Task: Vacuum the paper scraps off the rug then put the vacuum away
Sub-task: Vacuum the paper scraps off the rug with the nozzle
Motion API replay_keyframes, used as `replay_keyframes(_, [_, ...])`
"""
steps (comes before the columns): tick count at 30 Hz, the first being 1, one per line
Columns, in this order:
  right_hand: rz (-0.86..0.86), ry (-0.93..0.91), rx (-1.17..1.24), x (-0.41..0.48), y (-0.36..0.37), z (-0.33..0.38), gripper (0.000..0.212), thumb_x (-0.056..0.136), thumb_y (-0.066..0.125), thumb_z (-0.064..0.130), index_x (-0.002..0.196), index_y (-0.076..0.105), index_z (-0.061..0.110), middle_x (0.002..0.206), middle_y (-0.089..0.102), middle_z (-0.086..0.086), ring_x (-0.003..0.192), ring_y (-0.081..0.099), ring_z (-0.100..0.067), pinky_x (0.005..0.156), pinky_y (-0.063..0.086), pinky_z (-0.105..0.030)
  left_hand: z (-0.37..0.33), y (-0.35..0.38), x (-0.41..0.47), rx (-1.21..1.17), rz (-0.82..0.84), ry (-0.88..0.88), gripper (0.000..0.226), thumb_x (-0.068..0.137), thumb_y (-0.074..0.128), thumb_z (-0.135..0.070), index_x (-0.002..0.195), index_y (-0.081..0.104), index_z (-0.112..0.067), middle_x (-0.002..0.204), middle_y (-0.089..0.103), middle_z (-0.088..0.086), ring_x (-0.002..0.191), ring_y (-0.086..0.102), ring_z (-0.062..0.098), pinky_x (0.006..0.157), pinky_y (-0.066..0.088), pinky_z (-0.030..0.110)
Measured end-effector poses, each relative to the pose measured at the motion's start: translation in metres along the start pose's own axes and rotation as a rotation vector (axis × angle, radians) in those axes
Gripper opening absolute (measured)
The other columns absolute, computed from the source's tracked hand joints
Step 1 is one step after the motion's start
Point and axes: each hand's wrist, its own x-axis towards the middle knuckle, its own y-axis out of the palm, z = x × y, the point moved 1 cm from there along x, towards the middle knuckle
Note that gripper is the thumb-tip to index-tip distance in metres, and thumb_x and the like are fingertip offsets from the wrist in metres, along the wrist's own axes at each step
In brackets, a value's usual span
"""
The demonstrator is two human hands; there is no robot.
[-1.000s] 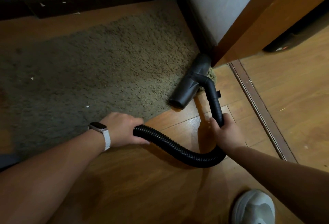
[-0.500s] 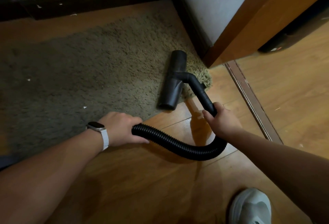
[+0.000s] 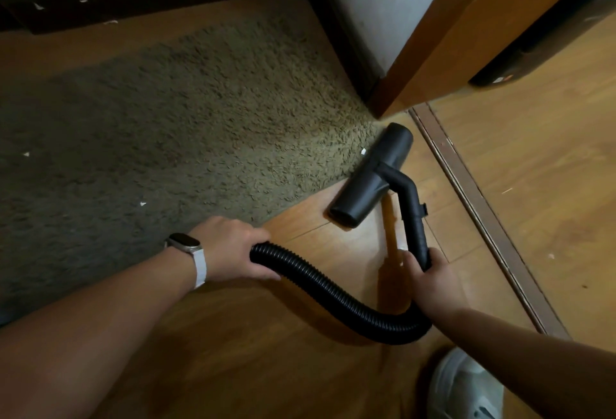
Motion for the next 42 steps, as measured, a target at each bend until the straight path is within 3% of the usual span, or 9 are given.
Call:
replay_keyframes(3, [-0.026,-0.038,-0.018,-0.003,-0.003,0.001,0.019,0.097,0.057,0.045,0.092,0.055,0.026,0.071,0.065,-0.005,0.06,0.064,-0.019,0.049,0.048,-0.03,-0.004,0.003,0.0,0.018,-0.004,0.02,0.082,0.057,0.016,-0.096,0.098,0.056,-0.037,0.082,0.061,-0.015,0.074,0.059,0.004,0.067,0.052,0.026])
replay_keyframes(9, [0.017,-0.201,-0.111,0.009,0.0,0.027,0.017,0.095,0.06,0.044,0.103,0.052,0.032,0.071,0.064,-0.001,0.058,0.065,-0.017,0.051,0.057,-0.035,0.003,-0.001,-0.003,-0.014,-0.035,0.006,0.081,0.057,0.017,-0.095,0.099,0.056,-0.038,0.081,0.06,-0.017,0.073,0.057,0.0,0.064,0.048,0.022])
replay_keyframes(15, [-0.002,-0.218,-0.153,0.034,-0.01,0.072,0.018,0.098,0.057,0.042,0.105,0.05,0.027,0.072,0.059,0.002,0.058,0.057,-0.009,0.039,0.035,-0.013,0.014,-0.011,-0.009,-0.012,-0.101,-0.093,0.077,0.059,0.023,-0.095,0.102,0.057,-0.041,0.083,0.062,-0.017,0.078,0.06,0.004,0.067,0.048,0.024])
replay_keyframes(23, [0.076,-0.095,-0.141,0.04,-0.024,0.047,0.024,0.099,0.055,0.044,0.111,0.053,0.023,0.081,0.064,-0.008,0.068,0.065,-0.022,0.052,0.048,-0.029,-0.007,-0.008,0.009,0.014,-0.007,-0.054,0.061,0.071,0.036,-0.09,0.101,0.056,-0.04,0.084,0.062,-0.015,0.077,0.06,0.006,0.071,0.052,0.029])
replay_keyframes(28, [0.047,-0.04,-0.081,0.027,-0.022,0.008,0.024,0.094,0.055,0.054,0.099,0.056,0.03,0.079,0.068,-0.008,0.067,0.069,-0.026,0.065,0.06,-0.05,-0.018,0.001,0.015,0.042,0.014,0.008,0.062,0.074,0.039,-0.089,0.099,0.056,-0.035,0.084,0.062,-0.014,0.077,0.06,0.007,0.07,0.052,0.029])
replay_keyframes(33, [-0.019,-0.07,-0.062,0.019,-0.024,-0.002,0.023,0.097,0.059,0.037,0.11,0.057,0.017,0.075,0.064,-0.008,0.064,0.064,-0.024,0.055,0.052,-0.033,-0.027,0.007,0.022,0.065,0.021,0.062,0.066,0.073,0.034,-0.09,0.096,0.055,-0.033,0.085,0.063,-0.014,0.077,0.061,0.009,0.071,0.053,0.031])
replay_keyframes(36, [0.009,-0.151,-0.104,0.017,-0.025,0.009,0.017,0.098,0.06,0.029,0.108,0.055,0.016,0.07,0.058,-0.005,0.058,0.057,-0.017,0.044,0.042,-0.014,-0.026,0.01,0.022,0.063,0.007,0.077,0.065,0.073,0.034,-0.09,0.097,0.056,-0.033,0.086,0.063,-0.014,0.077,0.061,0.008,0.071,0.054,0.031])
replay_keyframes(40, [0.027,-0.262,-0.153,0.018,-0.021,0.031,0.015,0.098,0.061,0.023,0.107,0.054,0.015,0.068,0.054,-0.001,0.054,0.052,-0.011,0.047,0.041,-0.009,-0.02,0.009,0.018,0.04,0.002,0.059,0.063,0.074,0.037,-0.088,0.102,0.057,-0.036,0.087,0.063,-0.015,0.079,0.06,0.006,0.071,0.053,0.029])
replay_keyframes(42, [0.003,-0.275,-0.201,0.026,-0.022,0.041,0.016,0.098,0.06,0.031,0.106,0.052,0.021,0.068,0.056,0.001,0.055,0.054,-0.01,0.04,0.038,-0.011,-0.013,0.007,0.015,0.011,0.006,0.025,0.062,0.074,0.039,-0.088,0.103,0.058,-0.037,0.087,0.063,-0.016,0.079,0.06,0.004,0.072,0.053,0.028])
